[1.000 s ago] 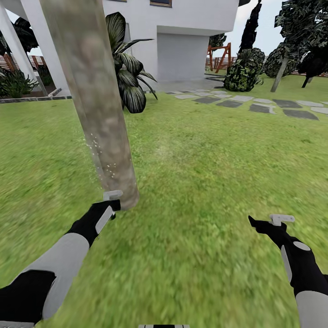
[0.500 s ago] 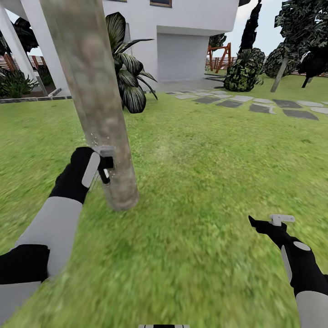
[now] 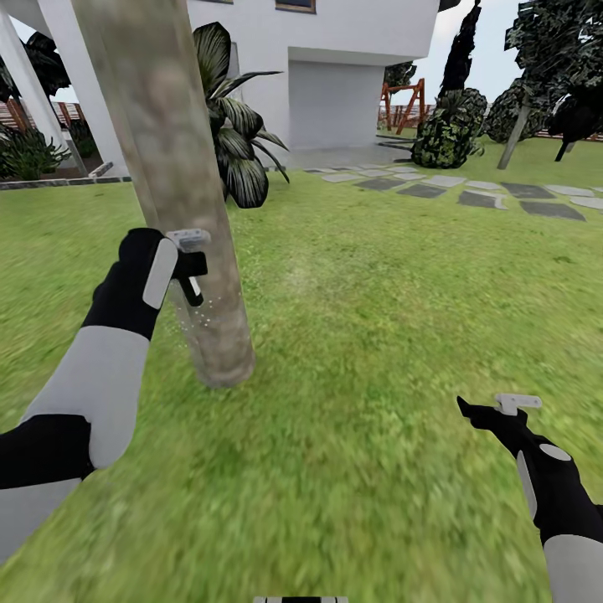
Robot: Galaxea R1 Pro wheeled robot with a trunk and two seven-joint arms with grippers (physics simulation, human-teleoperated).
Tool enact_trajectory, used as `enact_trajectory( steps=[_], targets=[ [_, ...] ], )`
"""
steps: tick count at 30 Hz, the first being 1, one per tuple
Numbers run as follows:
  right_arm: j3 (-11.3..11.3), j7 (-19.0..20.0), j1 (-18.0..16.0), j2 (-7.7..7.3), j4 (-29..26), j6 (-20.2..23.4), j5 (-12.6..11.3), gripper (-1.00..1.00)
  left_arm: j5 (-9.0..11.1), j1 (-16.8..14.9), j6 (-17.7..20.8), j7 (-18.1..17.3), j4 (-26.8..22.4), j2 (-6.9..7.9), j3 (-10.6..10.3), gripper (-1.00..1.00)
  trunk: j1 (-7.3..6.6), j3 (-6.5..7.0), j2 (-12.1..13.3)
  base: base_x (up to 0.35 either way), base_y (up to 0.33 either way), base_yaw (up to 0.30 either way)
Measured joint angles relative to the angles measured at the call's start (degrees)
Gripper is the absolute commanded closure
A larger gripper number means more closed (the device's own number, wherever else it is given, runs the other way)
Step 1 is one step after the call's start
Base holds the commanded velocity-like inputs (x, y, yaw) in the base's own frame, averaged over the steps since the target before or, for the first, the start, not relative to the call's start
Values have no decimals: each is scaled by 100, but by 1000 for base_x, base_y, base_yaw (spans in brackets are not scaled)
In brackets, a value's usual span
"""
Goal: In the garden, pick up the pesticide atomizer on the floor and spray pesticide onto both trees until each tree trunk is fully covered.
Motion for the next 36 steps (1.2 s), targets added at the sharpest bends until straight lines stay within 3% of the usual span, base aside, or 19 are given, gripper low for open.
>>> enact_trajectory(
  steps=[9, 20, 28, 36],
  targets=[
    [0, 7, 0, 0, 0, 0, 0, -100, 1, 10, -3, 0, 16, 9, -1, 100, 0, 0, 0, -33, -260, 5],
    [0, 3, 0, 0, -9, 0, 0, -100, -8, 11, -11, 0, 77, 9, -10, 100, 0, 0, 0, -3, -272, 234],
    [7, 0, 0, 0, -5, 0, 0, -100, -11, 27, -16, 8, 94, 14, -10, 100, 0, 0, 0, 0, -273, 19],
    [0, 9, 0, 0, -9, 0, 0, -100, 0, 107, -63, 24, 307, 46, -23, 100, 0, 0, 0, 147, -249, 51]
  ],
)
